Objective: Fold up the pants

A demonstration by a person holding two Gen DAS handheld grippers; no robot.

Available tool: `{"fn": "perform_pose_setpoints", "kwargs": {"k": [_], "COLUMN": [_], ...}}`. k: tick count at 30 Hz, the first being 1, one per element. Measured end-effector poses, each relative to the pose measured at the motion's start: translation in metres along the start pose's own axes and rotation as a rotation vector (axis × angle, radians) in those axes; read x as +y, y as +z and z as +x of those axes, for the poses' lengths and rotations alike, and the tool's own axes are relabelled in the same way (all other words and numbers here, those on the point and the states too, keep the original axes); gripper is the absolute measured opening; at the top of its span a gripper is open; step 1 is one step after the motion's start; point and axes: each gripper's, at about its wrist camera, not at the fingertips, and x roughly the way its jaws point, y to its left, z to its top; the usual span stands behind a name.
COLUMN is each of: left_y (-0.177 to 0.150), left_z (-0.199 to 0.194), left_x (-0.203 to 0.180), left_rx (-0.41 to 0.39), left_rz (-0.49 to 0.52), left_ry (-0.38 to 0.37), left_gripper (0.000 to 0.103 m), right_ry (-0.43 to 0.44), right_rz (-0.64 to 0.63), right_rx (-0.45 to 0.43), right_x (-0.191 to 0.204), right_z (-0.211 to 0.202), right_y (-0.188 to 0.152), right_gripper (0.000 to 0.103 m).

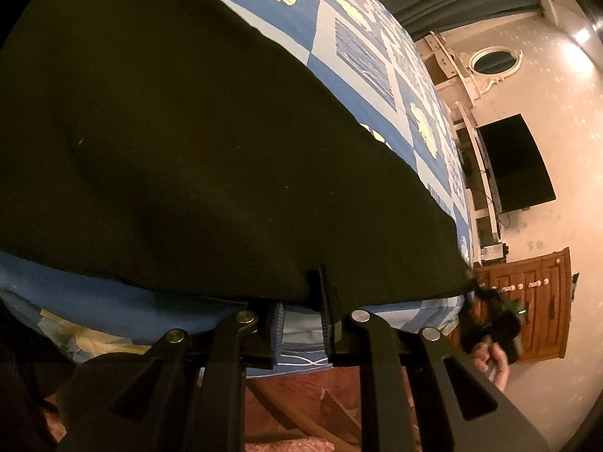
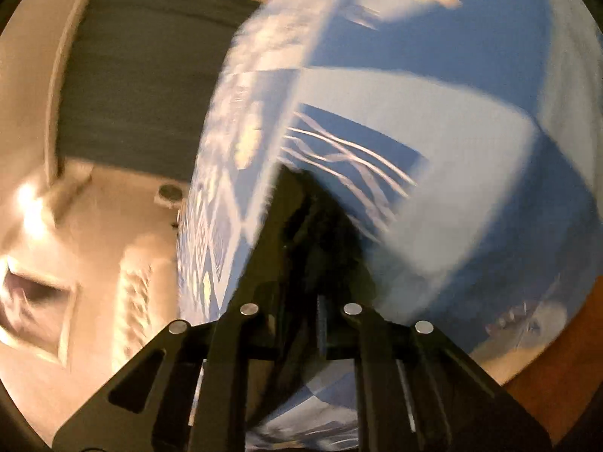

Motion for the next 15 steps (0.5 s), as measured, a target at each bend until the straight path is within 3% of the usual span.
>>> {"fn": "perform_pose_setpoints", "kwargs": {"k": [3,7,9,11,15], "left_y": [-0.002,-0.004,-0.007,-0.009,-0.018], "left_z": [0.000,0.002,0.003,0.000,-0.005], "left_x": [-0.002,-0.003,-0.004,-0.008,-0.013], "left_rx": [-0.002,0.016,0.016,0.013,0.040], "left_rz": [0.012,0.038,0.066,0.097,0.138], "left_ry": [-0.005,-0.006,0.004,0.011,0.002], "left_gripper": [0.018,0.018,0.018,0.019,0.022], "right_ry": [0.007,-0.068,0.031,0.055,-0.025], "right_rz": [-0.090,-0.001,0.084,0.117,0.068], "right_rx": [-0.012,0.044,0.036,0.048,0.028], "right_x": [0.007,-0.049,-0.072,-0.074,-0.064], "right_z": [-0.010,0.004,0.007,0.004,-0.009], "right_y": [0.001,-0.009,-0.010,-0.007,0.003], "right_gripper": [0.011,0.011,0.011,0.014,0.024]}}
